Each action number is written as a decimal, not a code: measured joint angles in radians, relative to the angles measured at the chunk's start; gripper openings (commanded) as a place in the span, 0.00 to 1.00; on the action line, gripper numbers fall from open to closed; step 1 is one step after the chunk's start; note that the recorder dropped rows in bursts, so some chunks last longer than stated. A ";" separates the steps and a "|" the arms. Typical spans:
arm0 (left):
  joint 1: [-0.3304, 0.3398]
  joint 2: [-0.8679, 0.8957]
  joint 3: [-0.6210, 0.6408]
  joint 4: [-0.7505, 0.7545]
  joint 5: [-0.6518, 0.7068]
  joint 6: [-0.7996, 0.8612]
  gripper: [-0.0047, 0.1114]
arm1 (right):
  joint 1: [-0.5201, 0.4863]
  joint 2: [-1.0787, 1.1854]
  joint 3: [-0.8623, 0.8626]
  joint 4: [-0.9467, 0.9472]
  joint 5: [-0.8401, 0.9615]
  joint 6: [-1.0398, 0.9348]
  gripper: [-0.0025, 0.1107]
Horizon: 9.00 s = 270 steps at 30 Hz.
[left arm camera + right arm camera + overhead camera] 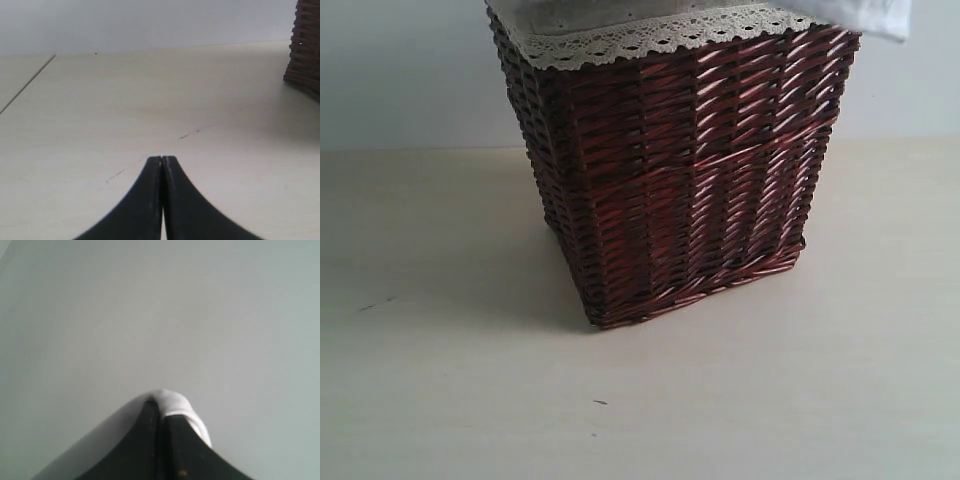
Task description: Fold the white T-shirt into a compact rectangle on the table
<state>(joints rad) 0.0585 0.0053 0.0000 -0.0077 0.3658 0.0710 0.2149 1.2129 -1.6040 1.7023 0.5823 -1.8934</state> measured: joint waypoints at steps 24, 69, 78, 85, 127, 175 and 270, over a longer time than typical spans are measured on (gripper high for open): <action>0.000 0.000 0.000 0.000 0.000 0.000 0.04 | 0.000 -0.023 -0.427 0.026 0.025 0.209 0.02; 0.000 0.000 0.000 0.000 0.000 0.000 0.04 | 0.000 0.421 0.029 -0.820 0.269 0.751 0.02; 0.000 0.000 0.000 0.000 0.000 0.000 0.04 | 0.009 0.467 0.029 -0.740 0.431 0.690 0.02; 0.000 0.000 0.000 0.000 0.000 0.000 0.04 | 0.023 0.351 0.029 -0.792 0.629 0.546 0.02; 0.000 0.000 0.000 0.000 0.000 0.000 0.04 | 0.311 0.291 0.547 -1.722 0.639 0.648 0.02; 0.000 0.000 0.000 0.000 0.000 0.000 0.04 | 0.138 0.158 0.793 -0.952 0.150 0.240 0.02; 0.000 0.000 0.000 0.000 0.000 0.000 0.04 | 0.179 0.493 0.788 -0.310 0.076 -0.133 0.48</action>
<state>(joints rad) 0.0585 0.0053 0.0000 -0.0077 0.3658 0.0710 0.3937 1.7063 -0.8156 1.3925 0.6581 -2.0269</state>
